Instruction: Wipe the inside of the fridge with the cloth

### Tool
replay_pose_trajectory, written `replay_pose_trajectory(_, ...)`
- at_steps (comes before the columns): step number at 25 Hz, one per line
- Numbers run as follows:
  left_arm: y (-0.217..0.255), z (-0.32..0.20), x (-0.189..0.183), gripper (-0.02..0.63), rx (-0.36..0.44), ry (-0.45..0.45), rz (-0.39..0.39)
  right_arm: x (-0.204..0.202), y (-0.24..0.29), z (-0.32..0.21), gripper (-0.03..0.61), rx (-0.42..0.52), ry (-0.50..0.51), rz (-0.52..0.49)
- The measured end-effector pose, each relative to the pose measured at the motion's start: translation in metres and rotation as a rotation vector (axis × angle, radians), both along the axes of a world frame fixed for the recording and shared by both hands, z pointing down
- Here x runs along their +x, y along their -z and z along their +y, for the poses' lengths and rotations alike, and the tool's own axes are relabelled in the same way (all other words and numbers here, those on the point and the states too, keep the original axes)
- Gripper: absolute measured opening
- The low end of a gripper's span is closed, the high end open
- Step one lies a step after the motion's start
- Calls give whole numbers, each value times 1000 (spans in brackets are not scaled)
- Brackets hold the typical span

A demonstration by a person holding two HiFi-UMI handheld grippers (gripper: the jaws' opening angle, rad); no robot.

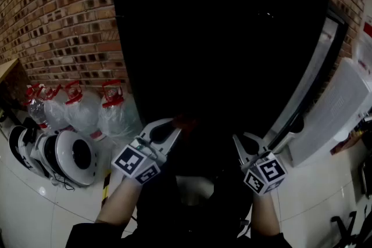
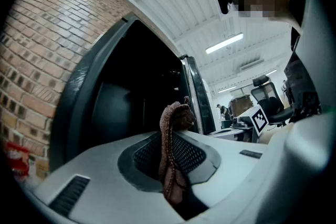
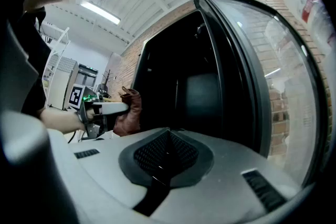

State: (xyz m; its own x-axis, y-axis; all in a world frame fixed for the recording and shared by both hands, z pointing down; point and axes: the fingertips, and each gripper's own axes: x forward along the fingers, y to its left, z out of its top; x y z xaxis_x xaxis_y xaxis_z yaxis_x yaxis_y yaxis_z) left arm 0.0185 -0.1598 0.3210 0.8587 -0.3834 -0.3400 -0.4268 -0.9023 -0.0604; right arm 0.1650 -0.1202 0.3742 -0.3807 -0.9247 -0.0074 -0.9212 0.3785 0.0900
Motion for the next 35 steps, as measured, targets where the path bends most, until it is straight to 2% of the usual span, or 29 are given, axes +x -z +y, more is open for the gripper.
replay_pose_trajectory(4,47,7,33,49,33,-103,41,-14,37,7,3,17,63,-26)
replay_pose_trajectory(9,121,-8,60,49,-14,-229,165,-21,73,9,3,55,79,41)
replay_pose_trajectory(13,182,-22,78,49,-18,-291,232,-20,82,6,3,64,85,32)
replay_pose_trajectory(20,242,-22,116,49,97,-290,229,-40,106,-20,3,79,118,72)
replay_pose_trajectory(26,263,-37,128,49,155,-272,218,-47,114,-32,3,76,127,84)
replay_pose_trajectory(29,267,-47,129,49,211,-262,205,-45,109,-34,3,65,111,100)
replay_pose_trajectory(35,275,-51,132,49,338,-205,247,-36,102,-45,3,39,91,114)
